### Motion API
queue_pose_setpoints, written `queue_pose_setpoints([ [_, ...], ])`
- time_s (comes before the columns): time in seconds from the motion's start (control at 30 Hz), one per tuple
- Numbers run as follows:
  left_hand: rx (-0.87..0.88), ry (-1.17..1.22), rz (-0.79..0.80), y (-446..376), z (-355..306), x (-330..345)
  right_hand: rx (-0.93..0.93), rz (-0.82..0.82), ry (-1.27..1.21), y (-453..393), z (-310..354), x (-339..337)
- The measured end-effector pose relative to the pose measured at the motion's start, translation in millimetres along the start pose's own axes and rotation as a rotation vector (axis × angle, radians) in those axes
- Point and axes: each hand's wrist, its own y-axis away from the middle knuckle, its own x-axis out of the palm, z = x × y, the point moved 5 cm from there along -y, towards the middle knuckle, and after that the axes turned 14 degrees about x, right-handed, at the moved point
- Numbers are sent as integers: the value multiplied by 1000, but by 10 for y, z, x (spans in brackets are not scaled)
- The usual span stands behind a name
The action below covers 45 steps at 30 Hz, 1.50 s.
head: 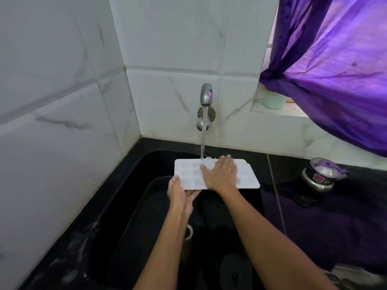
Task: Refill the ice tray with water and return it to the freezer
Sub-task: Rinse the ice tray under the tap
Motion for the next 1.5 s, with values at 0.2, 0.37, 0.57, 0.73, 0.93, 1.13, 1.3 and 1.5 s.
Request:
queue_pose_setpoints([
  [0.2, -50, 56, -31, 101, 77, -19, -527, 0, 162, 350, 456, 203],
  [0.37, 14, 103, -82, -30, -104, -191, -197, 4, 124, 64, -44, -1],
  [0.57, -11, 120, -38, 72, -4, -18, -184, -40, 51, 222, 223, -46],
  [0.73, -17, 115, -49, 31, -17, 0, -581, -61, 168, 425, 511, 70],
  [0.93, 51, 115, -102, -133, -186, -240, -112, -29, 85, -38, -164, -86],
  [1.13, 12, 38, -92, -29, 6, -73, -362, -5, 28, 265, 340, 216],
  [1.3, 18, 49, -98, -55, -24, -233, -319, -5, 81, 61, 178, 241],
  [1.5, 38, 48, -74, -32, 9, -430, 33, 262, -168, -386, -328, 112],
])
